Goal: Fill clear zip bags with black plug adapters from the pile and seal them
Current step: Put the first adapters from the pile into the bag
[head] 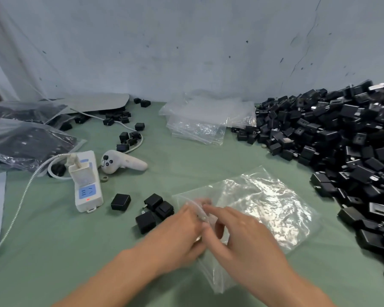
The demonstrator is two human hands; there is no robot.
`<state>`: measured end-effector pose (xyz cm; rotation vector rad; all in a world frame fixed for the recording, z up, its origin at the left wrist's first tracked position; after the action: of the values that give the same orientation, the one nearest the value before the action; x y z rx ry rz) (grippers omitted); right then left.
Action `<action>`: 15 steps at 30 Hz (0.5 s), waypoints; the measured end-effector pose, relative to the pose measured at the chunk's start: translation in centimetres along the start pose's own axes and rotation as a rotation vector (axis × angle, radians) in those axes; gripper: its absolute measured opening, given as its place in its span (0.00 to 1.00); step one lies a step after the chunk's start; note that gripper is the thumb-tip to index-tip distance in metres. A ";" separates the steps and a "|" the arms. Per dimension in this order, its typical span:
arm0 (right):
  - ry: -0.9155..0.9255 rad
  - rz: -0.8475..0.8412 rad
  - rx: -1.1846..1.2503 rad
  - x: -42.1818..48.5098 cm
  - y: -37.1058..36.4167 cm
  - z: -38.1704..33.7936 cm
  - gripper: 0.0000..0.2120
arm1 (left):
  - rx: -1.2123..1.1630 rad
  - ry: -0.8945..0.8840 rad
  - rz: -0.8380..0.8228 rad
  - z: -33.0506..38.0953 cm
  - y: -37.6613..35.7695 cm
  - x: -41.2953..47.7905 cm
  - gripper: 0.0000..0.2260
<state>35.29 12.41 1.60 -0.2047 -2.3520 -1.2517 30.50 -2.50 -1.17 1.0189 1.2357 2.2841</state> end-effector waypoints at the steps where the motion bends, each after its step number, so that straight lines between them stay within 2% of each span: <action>1: 0.018 0.000 -0.018 -0.1 0.2 0.0 0.27 | 0.014 -0.013 0.037 0.0 0.3 0.0 0.05; 2: 0.047 0.012 -0.031 0.0 0.3 0.1 0.25 | 0.046 -0.022 0.052 0.0 0.4 -0.1 0.06; 5: 0.160 0.151 -0.032 1.0 1.1 1.9 0.17 | 0.117 -0.030 0.043 0.1 -0.2 -0.1 0.17; 7: 0.170 0.177 -0.033 1.9 1.3 4.0 0.16 | 0.109 -0.013 0.042 0.3 -0.3 0.2 0.15; 11: 0.239 0.040 -0.123 1.5 -0.2 6.1 0.21 | 0.078 -0.034 0.017 0.3 -0.8 0.1 0.19; 15: 0.355 -0.100 -0.170 0.4 -2.5 5.9 0.26 | 0.091 0.006 0.017 -0.4 -0.6 -0.2 0.17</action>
<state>32.14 15.75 -2.91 0.0787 -1.9760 -1.4067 30.35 -2.50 -1.93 1.0579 1.3497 2.2632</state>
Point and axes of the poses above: each hand's wrist, its own x-axis towards the middle knuckle, its own y-axis out of the back of the hand, z = x × y, the point moved 2 cm from there along x, towards the middle knuckle, and after that the axes turned 14 degrees about z, right-handed, at the moved point
